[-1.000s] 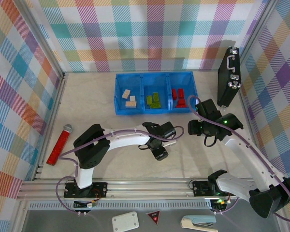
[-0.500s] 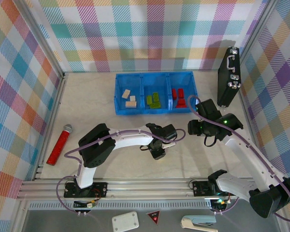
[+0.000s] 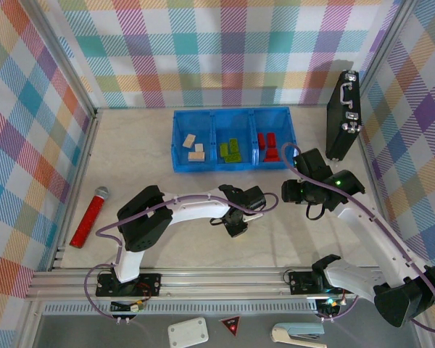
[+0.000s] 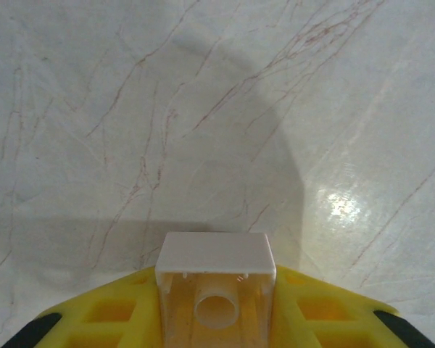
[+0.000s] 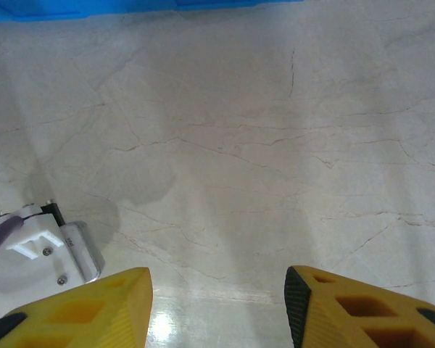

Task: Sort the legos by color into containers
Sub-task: Pick up the lego from the middle-left of the table, then place the lego in the container.

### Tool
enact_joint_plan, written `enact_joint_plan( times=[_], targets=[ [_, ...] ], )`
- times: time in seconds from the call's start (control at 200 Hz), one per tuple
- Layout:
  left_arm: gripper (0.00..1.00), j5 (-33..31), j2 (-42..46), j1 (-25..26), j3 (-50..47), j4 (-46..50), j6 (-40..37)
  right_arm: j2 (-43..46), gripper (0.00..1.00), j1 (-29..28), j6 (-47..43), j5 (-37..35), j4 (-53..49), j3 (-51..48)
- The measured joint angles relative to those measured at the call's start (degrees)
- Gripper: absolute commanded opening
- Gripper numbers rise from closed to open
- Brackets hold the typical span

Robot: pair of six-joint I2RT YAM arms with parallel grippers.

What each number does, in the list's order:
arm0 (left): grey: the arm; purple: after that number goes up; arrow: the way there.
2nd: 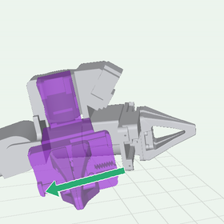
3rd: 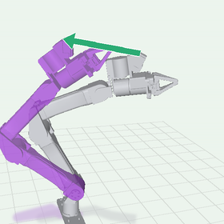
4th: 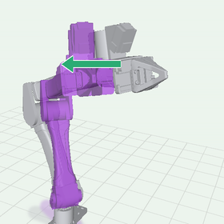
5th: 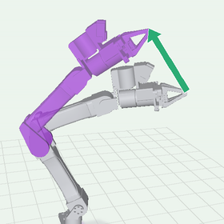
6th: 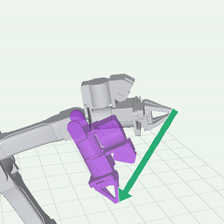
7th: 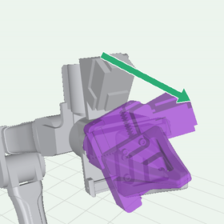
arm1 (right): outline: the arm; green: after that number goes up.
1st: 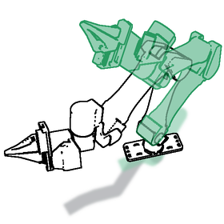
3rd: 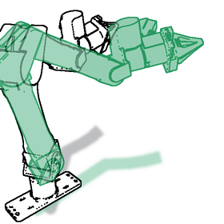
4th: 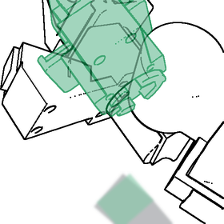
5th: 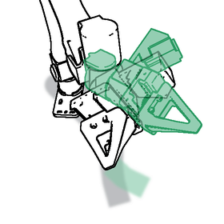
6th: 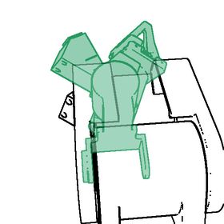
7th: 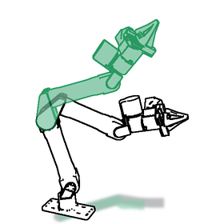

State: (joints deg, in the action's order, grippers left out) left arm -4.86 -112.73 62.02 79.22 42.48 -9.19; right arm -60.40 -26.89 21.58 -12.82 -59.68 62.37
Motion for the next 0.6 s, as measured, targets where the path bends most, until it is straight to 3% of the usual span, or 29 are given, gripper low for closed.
enact_joint_plan(
  times=[0.3, 0.6],
  targets=[
    [0.32, -2.80, 3.06, -3.58, -0.81, -1.40, 4.00, 0.00, 0.53, 0.00, 0.02, 0.00, 0.00, 0.00],
    [0.32, -8.98, 5.31, -10.71, -1.53, -2.32, 15.41, 0.00, 0.53, 0.00, 0.02, 0.00, 0.00, 0.00]
  ],
)
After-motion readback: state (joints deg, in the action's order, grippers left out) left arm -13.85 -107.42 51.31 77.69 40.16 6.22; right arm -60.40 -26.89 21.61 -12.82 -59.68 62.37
